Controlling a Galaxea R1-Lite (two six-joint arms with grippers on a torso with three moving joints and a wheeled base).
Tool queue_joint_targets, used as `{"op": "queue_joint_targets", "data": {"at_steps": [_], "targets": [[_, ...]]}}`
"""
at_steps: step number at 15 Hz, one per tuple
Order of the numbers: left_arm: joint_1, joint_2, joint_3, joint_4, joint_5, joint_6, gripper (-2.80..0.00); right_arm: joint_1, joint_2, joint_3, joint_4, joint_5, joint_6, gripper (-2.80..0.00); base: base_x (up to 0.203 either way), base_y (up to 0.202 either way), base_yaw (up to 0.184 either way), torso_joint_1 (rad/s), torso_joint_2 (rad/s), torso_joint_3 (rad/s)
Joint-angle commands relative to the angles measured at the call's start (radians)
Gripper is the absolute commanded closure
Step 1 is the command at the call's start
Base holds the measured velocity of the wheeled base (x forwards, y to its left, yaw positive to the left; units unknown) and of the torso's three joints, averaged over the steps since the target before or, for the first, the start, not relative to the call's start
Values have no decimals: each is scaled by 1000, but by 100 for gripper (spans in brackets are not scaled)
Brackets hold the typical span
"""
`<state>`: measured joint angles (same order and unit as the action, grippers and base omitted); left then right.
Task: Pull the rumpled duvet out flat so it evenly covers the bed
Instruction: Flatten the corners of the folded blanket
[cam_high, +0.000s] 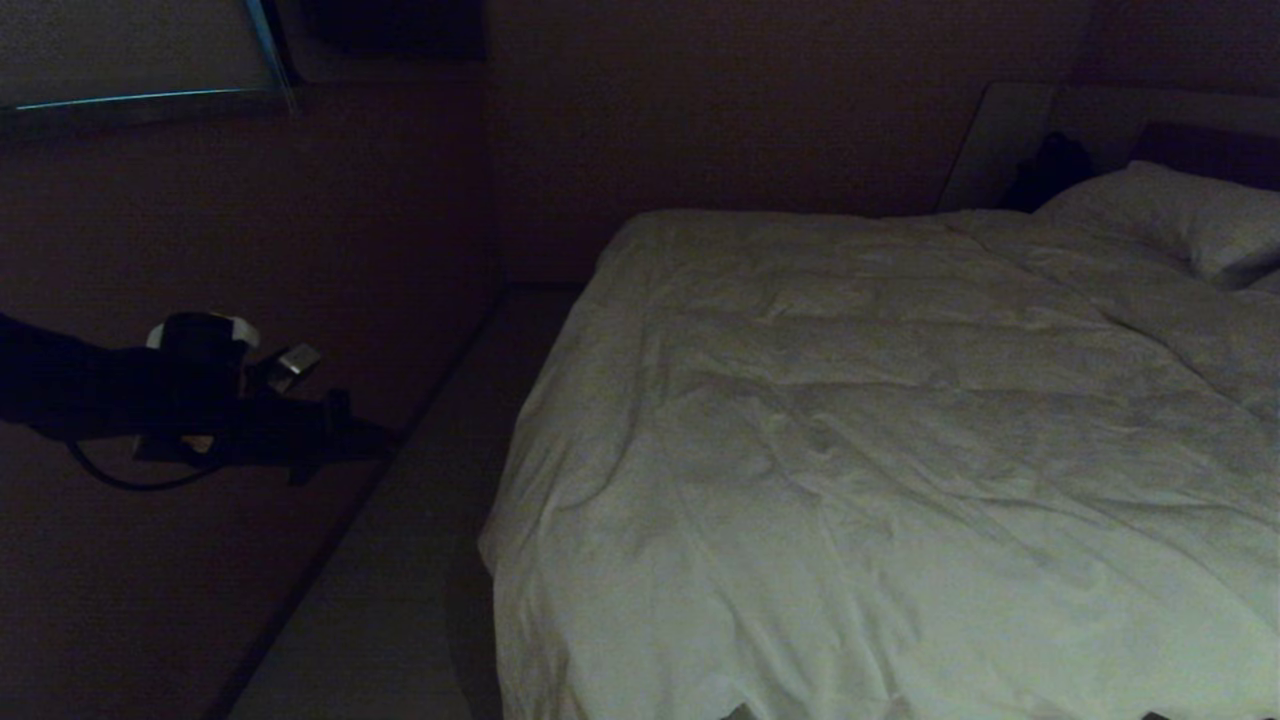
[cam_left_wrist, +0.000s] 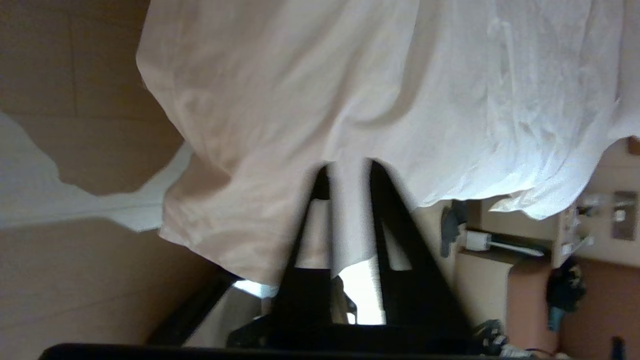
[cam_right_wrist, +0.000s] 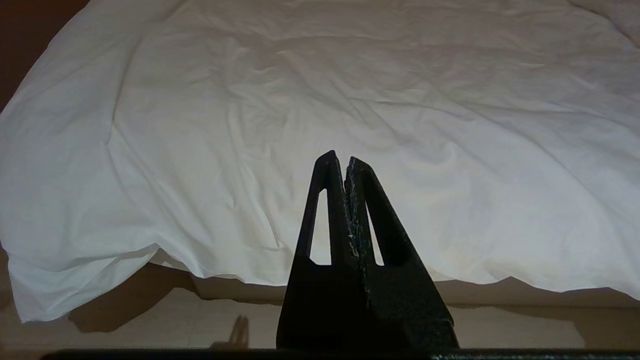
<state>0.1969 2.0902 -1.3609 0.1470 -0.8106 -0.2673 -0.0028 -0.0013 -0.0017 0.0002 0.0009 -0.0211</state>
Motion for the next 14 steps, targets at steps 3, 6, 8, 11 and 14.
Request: {"op": "queue_joint_targets", "data": {"at_steps": [3,6,8,11,14], "targets": [[-12,15,-5,0,13,14,-280,0,1,0,0,1,0,0,0,0,0,0,0,0],[-50,57,-13,-14,121,61,-280,0,1,0,0,1,0,0,0,0,0,0,0,0],[-98,89,3,-117,297,83,-280,1,1,0,0,1,1,0,0,0,0,0,0,0],[-139,118,64,-265,365,91,-280,0,1,0,0,1,0,0,0,0,0,0,0,0],[-209,124,150,-334,381,132,-280,0,1,0,0,1,0,0,0,0,0,0,0,0]]}}
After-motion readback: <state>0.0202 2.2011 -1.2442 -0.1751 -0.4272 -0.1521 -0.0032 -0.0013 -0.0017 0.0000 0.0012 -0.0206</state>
